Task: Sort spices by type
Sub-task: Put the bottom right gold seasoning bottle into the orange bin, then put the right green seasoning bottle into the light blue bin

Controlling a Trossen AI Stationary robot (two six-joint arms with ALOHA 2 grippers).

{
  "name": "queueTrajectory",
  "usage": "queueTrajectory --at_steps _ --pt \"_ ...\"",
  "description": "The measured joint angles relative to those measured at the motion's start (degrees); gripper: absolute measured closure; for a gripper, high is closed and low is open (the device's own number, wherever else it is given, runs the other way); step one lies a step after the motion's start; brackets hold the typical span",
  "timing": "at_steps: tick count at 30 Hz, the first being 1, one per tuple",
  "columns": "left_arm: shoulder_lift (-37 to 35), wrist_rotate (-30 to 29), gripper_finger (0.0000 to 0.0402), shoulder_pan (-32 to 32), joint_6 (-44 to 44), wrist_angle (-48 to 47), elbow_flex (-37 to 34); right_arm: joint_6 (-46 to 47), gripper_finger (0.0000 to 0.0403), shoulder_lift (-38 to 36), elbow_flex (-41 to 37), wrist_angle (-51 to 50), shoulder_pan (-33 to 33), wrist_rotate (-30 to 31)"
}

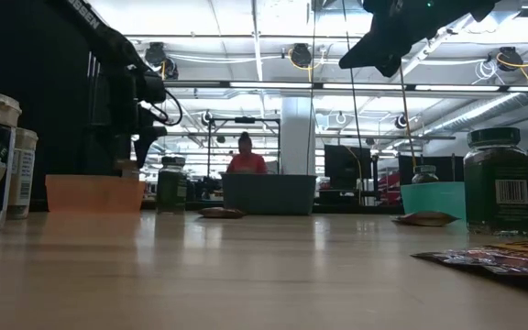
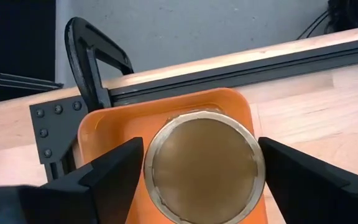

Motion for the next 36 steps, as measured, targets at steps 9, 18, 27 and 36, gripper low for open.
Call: queueTrajectory --at_steps 9,18,27,36 --pt "0.0 0.0 0.0086 0.0 0.0 0.0 0.0 0.0 0.0403 0.0 0.0 0.0 0.0 0.0" --pt "0.0 0.0 0.0085 0.0 0.4 -1.7 1.6 0.0 0.0403 0.0 0.0 0.0 0.0 0.0" --pt "-0.1 -1.1 0.0085 0.0 0.5 -5.4 5.4 0.0 0.0403 0.0 0.0 0.0 0.0 0.0" --pt "-0.3 -1.3 0.0085 -1.0 2.3 -13.0 9.1 0.0 0.0403 0.0 0.0 0.0 0.0 0.0"
